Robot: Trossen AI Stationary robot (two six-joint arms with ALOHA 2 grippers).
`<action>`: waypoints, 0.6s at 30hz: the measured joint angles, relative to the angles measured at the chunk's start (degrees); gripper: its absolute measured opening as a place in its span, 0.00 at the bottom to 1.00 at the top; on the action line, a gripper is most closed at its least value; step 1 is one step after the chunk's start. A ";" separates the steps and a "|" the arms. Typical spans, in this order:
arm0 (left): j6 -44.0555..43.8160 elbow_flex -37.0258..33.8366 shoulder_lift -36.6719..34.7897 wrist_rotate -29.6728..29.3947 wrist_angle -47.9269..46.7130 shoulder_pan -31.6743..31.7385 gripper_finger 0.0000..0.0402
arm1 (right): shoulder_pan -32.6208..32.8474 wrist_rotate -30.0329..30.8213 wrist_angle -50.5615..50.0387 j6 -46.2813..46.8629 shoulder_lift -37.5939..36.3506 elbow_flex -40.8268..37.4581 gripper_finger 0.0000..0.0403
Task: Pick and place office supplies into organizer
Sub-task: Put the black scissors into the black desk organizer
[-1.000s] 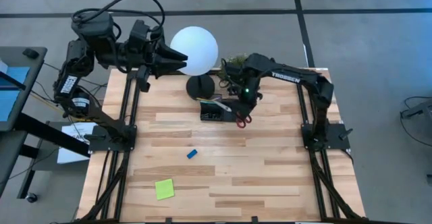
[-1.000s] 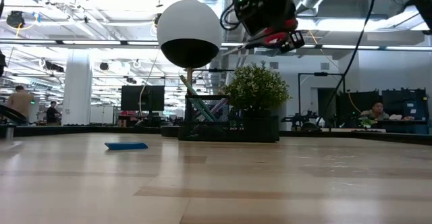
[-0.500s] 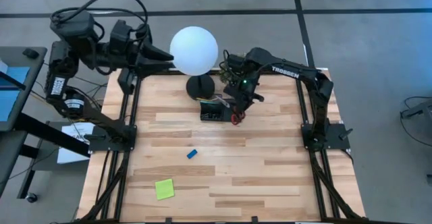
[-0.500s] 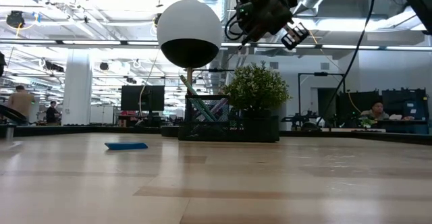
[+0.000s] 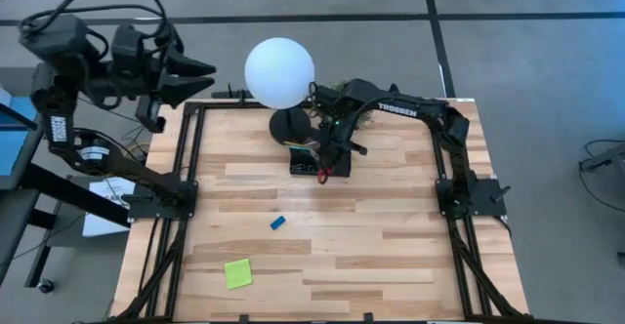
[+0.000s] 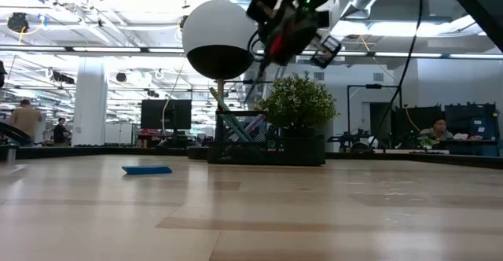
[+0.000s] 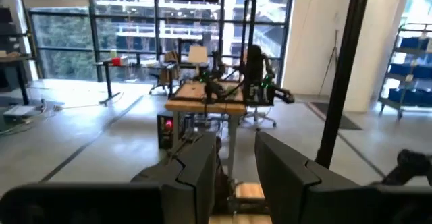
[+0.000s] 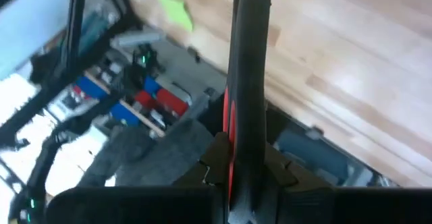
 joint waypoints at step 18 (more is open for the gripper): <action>0.62 0.00 -3.07 -1.25 -4.49 -0.02 0.24 | 0.54 1.28 5.73 11.99 0.14 -0.10 0.07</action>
